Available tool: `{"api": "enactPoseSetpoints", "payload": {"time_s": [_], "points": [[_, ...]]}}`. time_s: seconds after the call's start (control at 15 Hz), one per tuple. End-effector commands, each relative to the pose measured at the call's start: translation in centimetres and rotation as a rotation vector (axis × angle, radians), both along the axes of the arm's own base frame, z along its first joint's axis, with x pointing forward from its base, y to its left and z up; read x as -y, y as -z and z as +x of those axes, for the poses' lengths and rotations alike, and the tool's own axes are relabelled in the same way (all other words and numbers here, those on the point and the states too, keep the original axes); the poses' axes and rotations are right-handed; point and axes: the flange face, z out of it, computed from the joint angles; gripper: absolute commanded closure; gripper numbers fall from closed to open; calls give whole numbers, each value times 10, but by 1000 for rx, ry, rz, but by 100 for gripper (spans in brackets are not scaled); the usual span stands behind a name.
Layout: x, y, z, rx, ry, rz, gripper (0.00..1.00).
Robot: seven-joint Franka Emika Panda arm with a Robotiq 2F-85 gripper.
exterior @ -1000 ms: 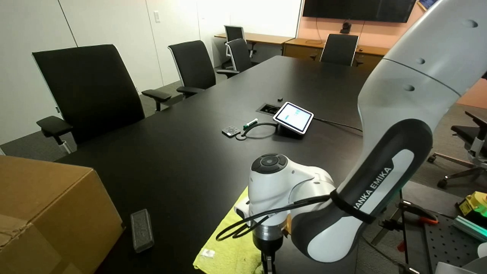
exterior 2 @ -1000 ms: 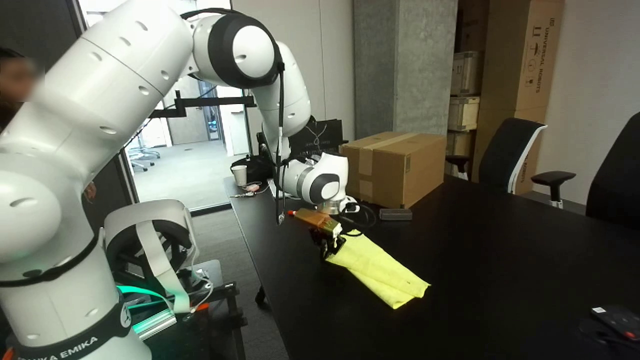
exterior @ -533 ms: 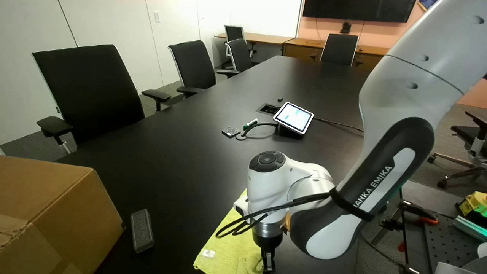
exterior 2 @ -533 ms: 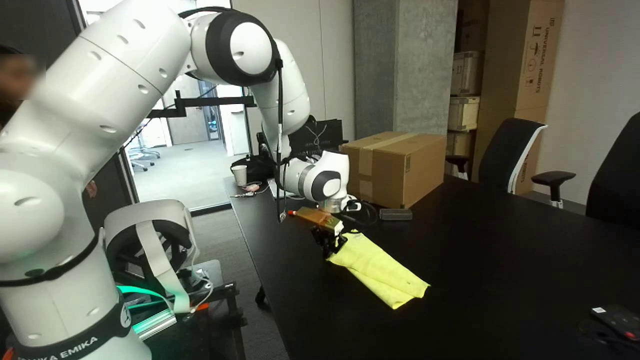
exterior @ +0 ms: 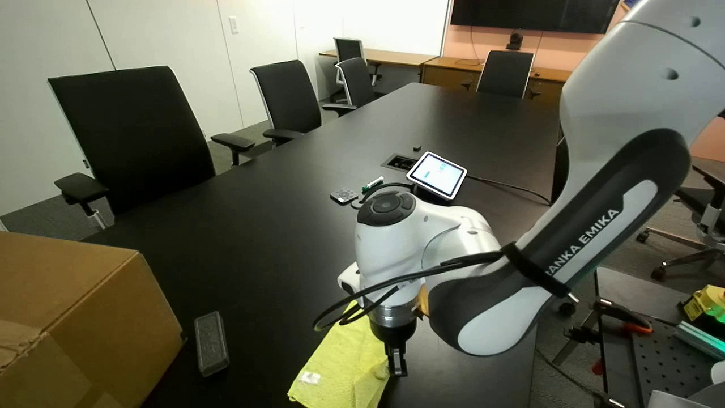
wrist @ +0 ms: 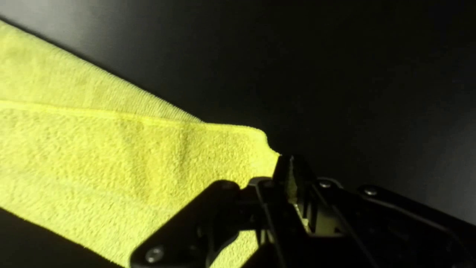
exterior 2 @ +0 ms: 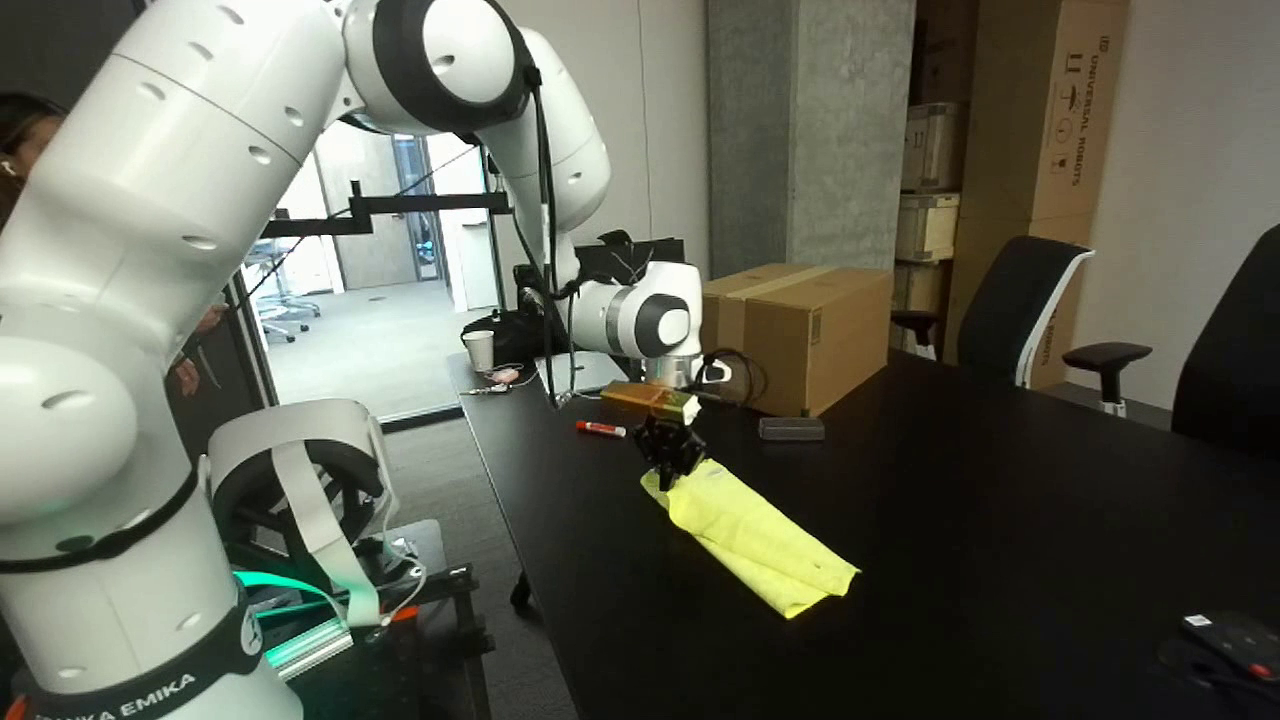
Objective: Fold the towel in half
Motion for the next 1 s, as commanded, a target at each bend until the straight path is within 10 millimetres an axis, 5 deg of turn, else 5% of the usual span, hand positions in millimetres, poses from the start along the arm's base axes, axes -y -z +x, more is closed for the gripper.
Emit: {"api": "enactPoseSetpoints", "payload": {"time_s": [0.0, 0.6, 0.93], "points": [[-9, -19, 20, 50, -9, -57, 95], [-20, -35, 89, 185, -63, -98, 96], [-44, -25, 101, 149, -220, -120, 96]]}}
